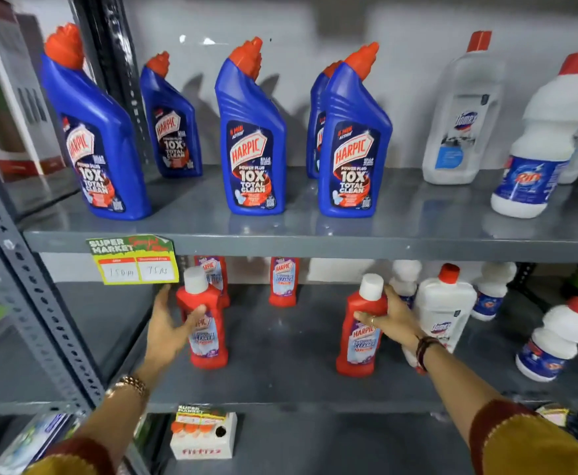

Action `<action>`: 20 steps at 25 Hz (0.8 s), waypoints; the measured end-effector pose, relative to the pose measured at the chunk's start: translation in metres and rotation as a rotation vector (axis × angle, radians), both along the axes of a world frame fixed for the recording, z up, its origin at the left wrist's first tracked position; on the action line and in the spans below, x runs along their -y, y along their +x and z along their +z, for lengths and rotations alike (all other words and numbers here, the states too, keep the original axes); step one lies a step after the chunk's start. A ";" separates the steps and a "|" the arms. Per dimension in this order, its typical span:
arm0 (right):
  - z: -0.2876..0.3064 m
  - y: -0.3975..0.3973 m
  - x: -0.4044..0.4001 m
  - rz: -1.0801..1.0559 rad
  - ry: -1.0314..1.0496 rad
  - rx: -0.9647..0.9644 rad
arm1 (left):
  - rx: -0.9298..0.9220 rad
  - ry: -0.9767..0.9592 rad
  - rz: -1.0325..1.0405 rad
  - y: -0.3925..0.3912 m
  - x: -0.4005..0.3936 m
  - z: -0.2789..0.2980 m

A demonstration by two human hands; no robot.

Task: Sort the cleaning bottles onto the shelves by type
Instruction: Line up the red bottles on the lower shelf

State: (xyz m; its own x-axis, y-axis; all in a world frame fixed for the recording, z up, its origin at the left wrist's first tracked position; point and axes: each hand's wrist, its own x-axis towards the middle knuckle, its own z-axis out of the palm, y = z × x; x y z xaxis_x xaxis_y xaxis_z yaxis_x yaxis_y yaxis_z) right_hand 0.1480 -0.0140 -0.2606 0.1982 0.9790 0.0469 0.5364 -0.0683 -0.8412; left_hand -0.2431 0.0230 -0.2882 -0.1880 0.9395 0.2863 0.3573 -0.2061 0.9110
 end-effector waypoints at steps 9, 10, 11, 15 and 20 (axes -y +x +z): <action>0.004 -0.068 -0.018 0.043 -0.040 0.065 | 0.085 -0.261 -0.237 -0.025 -0.039 -0.006; 0.005 -0.081 -0.021 0.060 -0.035 0.057 | 0.080 -0.263 -0.222 -0.025 -0.039 -0.006; 0.004 -0.092 -0.024 0.080 -0.031 0.044 | 0.077 -0.260 -0.213 -0.026 -0.040 -0.007; 0.002 -0.124 -0.037 0.129 -0.032 0.023 | 0.013 -0.280 -0.218 -0.027 -0.038 -0.001; -0.001 -0.135 -0.043 0.118 -0.024 0.014 | -0.019 -0.290 -0.193 -0.026 -0.042 -0.002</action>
State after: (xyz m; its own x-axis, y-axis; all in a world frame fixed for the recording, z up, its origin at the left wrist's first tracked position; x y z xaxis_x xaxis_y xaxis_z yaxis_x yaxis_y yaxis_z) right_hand 0.0134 0.0294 -0.2621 0.0811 0.9964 0.0252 0.5533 -0.0240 -0.8326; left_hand -0.2693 0.0648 -0.2906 0.0038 1.0000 0.0035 0.3547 -0.0046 0.9350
